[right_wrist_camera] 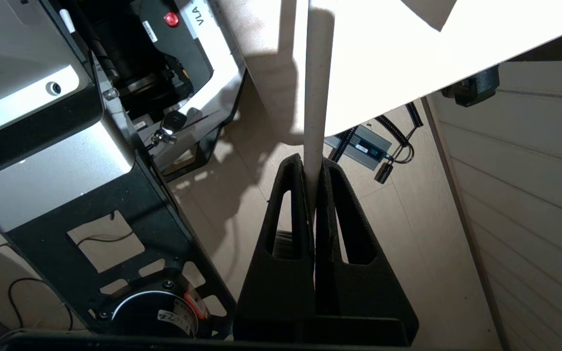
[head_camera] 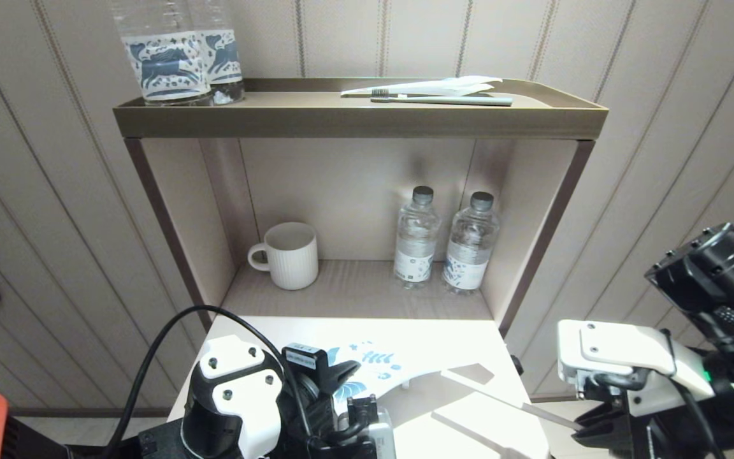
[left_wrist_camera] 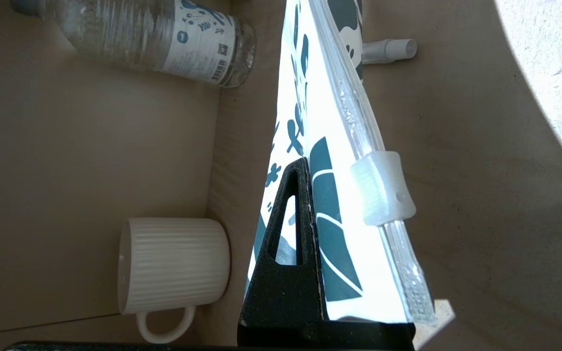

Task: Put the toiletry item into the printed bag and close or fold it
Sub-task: Place the toothbrush in the storage bag

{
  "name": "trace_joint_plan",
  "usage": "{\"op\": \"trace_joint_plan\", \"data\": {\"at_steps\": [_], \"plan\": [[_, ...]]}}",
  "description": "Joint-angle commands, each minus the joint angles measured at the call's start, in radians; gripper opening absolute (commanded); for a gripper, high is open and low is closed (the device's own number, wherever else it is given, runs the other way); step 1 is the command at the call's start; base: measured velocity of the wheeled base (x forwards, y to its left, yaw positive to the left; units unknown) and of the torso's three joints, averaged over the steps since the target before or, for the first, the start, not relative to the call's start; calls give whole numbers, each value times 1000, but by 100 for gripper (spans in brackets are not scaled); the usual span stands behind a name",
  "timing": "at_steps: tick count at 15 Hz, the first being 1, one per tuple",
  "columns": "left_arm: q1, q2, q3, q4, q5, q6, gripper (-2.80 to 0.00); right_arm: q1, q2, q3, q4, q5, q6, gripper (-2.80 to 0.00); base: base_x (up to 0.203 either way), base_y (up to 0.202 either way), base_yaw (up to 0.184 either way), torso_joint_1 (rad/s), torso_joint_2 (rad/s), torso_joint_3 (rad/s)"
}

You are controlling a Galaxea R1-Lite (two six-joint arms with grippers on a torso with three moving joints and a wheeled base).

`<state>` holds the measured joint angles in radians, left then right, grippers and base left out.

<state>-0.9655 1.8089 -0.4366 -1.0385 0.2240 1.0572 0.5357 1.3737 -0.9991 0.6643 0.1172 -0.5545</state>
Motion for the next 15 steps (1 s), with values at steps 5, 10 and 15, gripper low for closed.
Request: {"op": "trace_joint_plan", "data": {"at_steps": [5,10,15], "plan": [[-5,3,16,-22,1,6,-280,-3,41,-4,-57,1,-4,-280,0,0,0,0,0,0],[-4,12,-9,-151,3,22,-280,3,-53,18,-44,2,-3,-280,0,0,0,0,0,0],[5,18,17,-219,25,170,-280,-4,-157,46,4,4,-2,-280,0,0,0,0,0,0]]}}
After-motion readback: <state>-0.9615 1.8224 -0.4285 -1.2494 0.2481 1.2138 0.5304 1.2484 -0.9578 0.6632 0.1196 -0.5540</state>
